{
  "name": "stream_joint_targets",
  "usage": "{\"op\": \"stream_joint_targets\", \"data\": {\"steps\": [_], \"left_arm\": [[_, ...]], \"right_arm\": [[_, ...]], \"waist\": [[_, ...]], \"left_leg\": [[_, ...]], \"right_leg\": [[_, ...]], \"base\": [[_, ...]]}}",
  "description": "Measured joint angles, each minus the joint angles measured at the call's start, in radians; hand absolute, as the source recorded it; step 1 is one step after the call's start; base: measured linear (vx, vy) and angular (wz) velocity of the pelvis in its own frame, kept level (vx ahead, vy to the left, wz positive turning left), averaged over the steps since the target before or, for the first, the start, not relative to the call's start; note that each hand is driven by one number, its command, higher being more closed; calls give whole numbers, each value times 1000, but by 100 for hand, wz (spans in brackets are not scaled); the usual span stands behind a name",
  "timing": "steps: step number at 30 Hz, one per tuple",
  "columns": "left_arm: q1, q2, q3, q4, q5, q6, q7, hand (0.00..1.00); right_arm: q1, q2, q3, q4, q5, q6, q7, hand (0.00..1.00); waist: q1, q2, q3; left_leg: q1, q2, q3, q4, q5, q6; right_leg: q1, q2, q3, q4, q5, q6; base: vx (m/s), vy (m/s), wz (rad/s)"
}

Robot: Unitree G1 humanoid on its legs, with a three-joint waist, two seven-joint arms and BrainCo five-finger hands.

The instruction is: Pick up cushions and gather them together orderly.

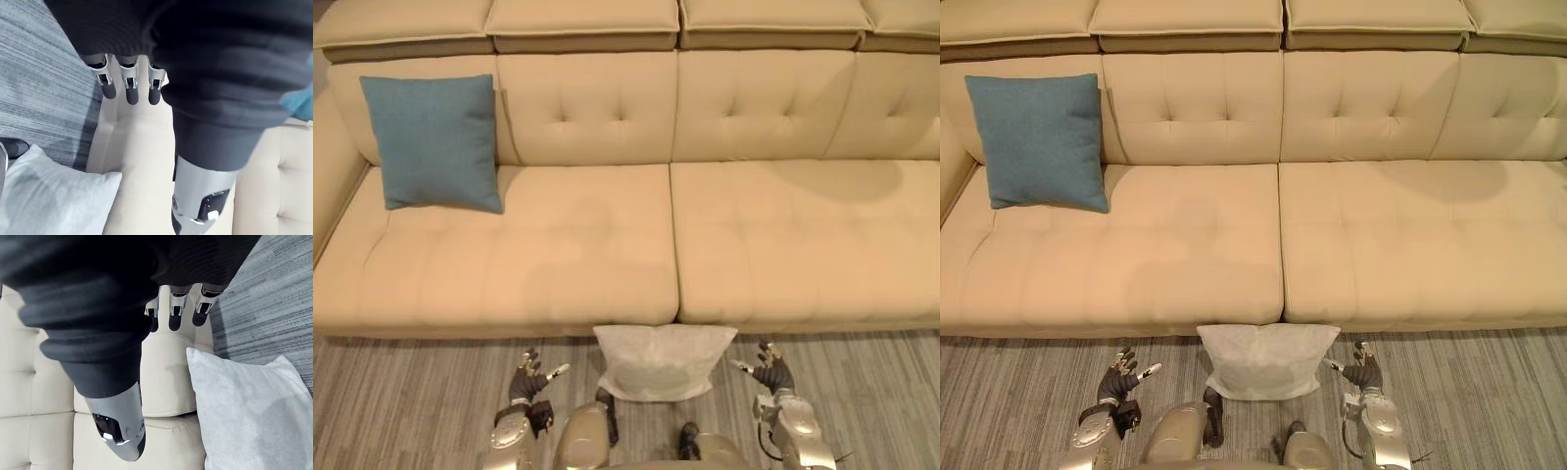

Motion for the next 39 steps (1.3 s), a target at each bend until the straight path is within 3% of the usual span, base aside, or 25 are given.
{"op": "stream_joint_targets", "data": {"steps": [4,10,17,24,25,31,33,39], "left_arm": [[-29,7,2,-5,-35,-16,13,0],[-178,6,14,-5,-120,-23,51,0],[-486,-4,65,-3,-139,-41,101,0],[-742,-3,40,-12,-157,-43,141,0],[-782,-3,21,-13,-160,-43,152,100],[-961,-23,-68,-11,-198,-44,174,100],[-966,-18,-77,-11,-209,-44,195,100],[-944,7,-126,-54,-239,-42,239,100]], "right_arm": [[-77,1,1,14,5,-1,-28,0],[-224,-3,-1,12,46,-2,-93,0],[-547,-26,-20,56,93,-2,-156,0],[-817,-61,-28,119,168,-4,-205,0],[-851,-59,-23,123,172,-4,-219,100],[-933,-44,16,124,224,-4,-284,100],[-937,-42,48,105,235,-4,-303,100],[-880,-41,127,-13,236,-3,-331,100]], "waist": [[1,6,67],[2,4,173],[5,4,264],[3,5,287],[3,5,288],[-11,5,287],[-25,5,287],[-30,5,287]], "left_leg": [[-147,40,-5,154,-46,3],[-464,74,-39,432,-131,19],[-915,95,-68,643,-123,38],[-1177,96,-70,722,-97,58],[-1197,96,-70,726,-90,61],[-1237,102,-68,719,-81,59],[-1237,104,-68,710,-74,60],[-1219,125,-75,707,-65,52]], "right_leg": [[-163,20,10,198,-70,-13],[-509,-4,14,575,-217,-17],[-980,-5,41,856,-247,-19],[-1257,-19,58,974,-246,-18],[-1278,-19,59,981,-246,-17],[-1325,-16,61,979,-237,-13],[-1325,-12,60,971,-234,-13],[-1308,8,52,965,-227,-24]], "base": [[-111,-15,-7],[-186,-9,3],[-161,-12,-2],[-95,-21,-1],[-43,-16,-1],[-12,-7,-3],[7,-3,-3],[24,-10,-6]]}}
